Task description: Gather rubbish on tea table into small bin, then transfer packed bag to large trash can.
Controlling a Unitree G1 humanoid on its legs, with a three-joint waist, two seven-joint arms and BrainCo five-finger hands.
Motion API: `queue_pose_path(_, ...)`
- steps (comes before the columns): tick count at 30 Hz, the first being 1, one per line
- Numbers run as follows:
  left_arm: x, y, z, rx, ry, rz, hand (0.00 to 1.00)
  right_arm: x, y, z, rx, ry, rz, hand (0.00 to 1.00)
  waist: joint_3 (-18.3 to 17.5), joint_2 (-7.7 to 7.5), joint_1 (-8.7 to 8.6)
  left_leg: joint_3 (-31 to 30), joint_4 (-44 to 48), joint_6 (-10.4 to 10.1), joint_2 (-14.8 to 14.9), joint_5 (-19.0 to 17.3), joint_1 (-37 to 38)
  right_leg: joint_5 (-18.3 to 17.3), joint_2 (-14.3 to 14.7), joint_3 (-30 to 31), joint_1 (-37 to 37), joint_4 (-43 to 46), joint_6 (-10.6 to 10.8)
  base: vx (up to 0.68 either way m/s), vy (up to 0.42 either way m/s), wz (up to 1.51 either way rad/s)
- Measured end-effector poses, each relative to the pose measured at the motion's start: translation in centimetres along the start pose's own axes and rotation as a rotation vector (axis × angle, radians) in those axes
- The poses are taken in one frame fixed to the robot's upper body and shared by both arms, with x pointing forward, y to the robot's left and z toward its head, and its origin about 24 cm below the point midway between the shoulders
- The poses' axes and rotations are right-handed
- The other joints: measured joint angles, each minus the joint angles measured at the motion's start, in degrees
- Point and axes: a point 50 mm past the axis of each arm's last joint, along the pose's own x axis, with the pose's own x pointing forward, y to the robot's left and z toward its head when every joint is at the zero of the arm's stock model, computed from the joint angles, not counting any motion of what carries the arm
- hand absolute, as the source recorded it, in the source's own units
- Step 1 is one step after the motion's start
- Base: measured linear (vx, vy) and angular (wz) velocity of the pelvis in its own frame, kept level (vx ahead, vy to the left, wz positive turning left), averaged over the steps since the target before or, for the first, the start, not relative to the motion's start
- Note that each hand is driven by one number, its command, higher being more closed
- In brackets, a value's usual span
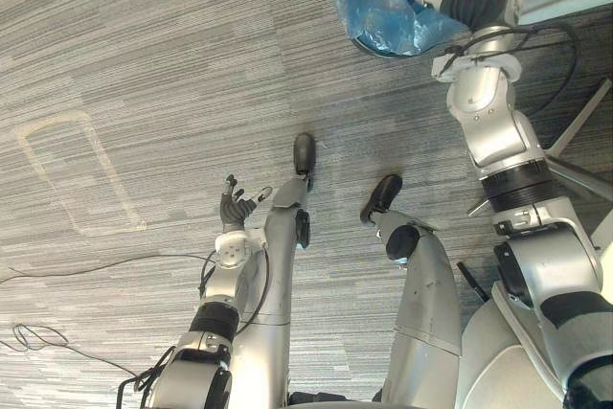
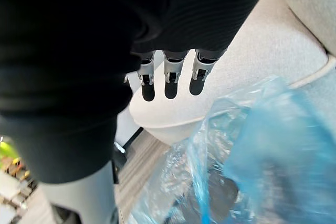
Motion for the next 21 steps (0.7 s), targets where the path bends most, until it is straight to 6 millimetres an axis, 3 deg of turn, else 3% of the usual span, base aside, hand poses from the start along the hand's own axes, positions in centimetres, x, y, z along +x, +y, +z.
queue_pose_path(15, 0.1, 0.4, -0.2, 0.011, 0.003, 0.008, 0.00, -3.5, 5.3, -4.5, -0.262, 0.119, 0.356, 0.00, -0.03, -0.05, -0.27, -0.08, -3.26, -0.57, 0.80, 1.78, 0.53, 1.33, 1.20, -0.55, 0.07, -2.82, -0.80, -0.06, -0.003, -0.02)
queue_pose_path(20, 0.1, 0.4, 0.0, 0.006, -0.005, 0.007, 0.00, -4.0, 6.6, -4.8, -0.289, 0.156, 0.421, 0.00, -0.03, -0.04, -0.28, -0.07, -3.45, -0.60, 0.80, 1.79, 0.07, 1.31, 1.19, -0.53, -0.55, -2.65, -0.80, -0.05, -0.009, 0.01)
queue_pose_path(21, 0.1, 0.4, 0.0, 0.005, -0.009, 0.007, 0.00, -4.0, 6.7, -4.8, -0.295, 0.156, 0.427, 1.00, -0.03, -0.03, -0.29, -0.06, -3.46, -0.60, 0.80, 1.79, -0.12, 1.31, 1.18, -0.50, -0.81, -2.59, -0.80, -0.07, -0.008, 0.00)
